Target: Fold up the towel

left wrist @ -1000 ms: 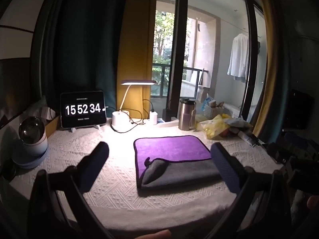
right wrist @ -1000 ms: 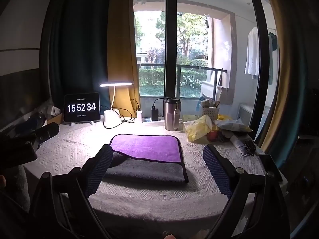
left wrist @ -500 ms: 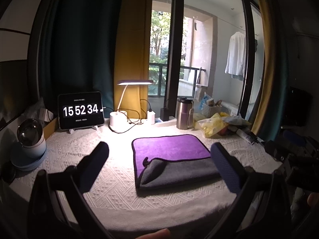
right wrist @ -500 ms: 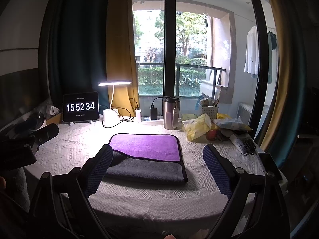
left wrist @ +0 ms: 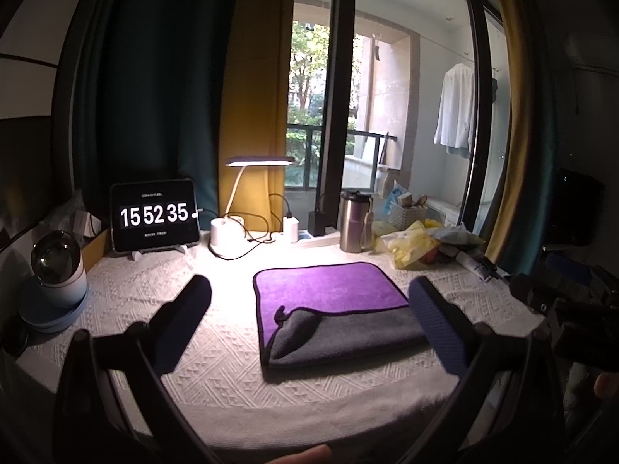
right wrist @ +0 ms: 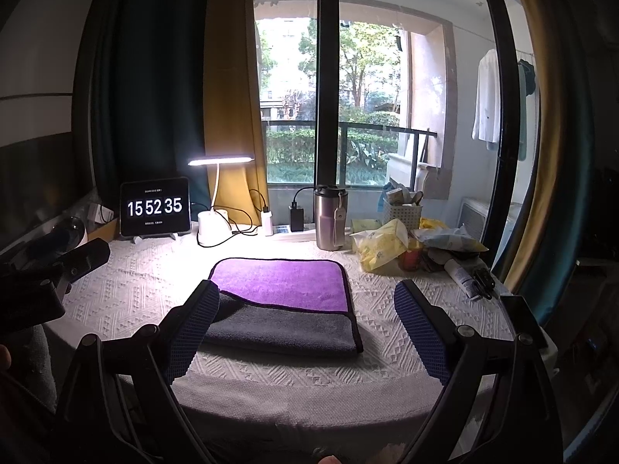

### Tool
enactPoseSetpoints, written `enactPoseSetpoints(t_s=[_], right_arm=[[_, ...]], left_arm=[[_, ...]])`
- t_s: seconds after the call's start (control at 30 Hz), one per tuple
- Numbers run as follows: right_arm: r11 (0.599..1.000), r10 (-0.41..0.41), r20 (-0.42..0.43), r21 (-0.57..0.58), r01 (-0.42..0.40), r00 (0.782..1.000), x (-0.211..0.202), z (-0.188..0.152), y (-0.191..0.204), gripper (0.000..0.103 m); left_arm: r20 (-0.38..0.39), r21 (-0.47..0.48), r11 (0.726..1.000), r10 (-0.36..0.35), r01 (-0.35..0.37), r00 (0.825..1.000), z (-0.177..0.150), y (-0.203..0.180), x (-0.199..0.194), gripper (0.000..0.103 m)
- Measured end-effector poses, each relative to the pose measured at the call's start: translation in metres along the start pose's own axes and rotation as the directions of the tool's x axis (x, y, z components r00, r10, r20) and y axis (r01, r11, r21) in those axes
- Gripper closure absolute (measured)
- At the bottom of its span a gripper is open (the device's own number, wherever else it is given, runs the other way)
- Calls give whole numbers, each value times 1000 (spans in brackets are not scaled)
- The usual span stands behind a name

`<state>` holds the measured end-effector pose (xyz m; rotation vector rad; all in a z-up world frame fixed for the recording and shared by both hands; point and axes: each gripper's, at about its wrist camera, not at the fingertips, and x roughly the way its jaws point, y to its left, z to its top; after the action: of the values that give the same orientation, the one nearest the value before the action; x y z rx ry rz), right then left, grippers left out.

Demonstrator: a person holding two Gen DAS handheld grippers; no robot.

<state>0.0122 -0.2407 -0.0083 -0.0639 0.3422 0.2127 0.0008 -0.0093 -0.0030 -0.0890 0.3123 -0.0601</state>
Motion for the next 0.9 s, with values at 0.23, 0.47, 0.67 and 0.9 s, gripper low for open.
enactPoseSetpoints(t_s=[0.23,0.47,0.67,0.9], right_arm=[[1000,0,-2,3,0,1000,1,-1,0,9],[1000,0,-3,4,0,1000,1,-1,0,9],[1000,0,-3,4,0,1000,1,-1,0,9],[1000,0,-5,4,0,1000,2,-2,0,9]], left_arm=[[4,2,1000,-6,6,1000,0,-1,-1,0],[6,0,1000,-9,9,1000,-1,0,-2,0],[5,0,1000,-9,9,1000,-1,0,-1,0],[7,0,1000,-10,10,1000,-1,0,-1,0]])
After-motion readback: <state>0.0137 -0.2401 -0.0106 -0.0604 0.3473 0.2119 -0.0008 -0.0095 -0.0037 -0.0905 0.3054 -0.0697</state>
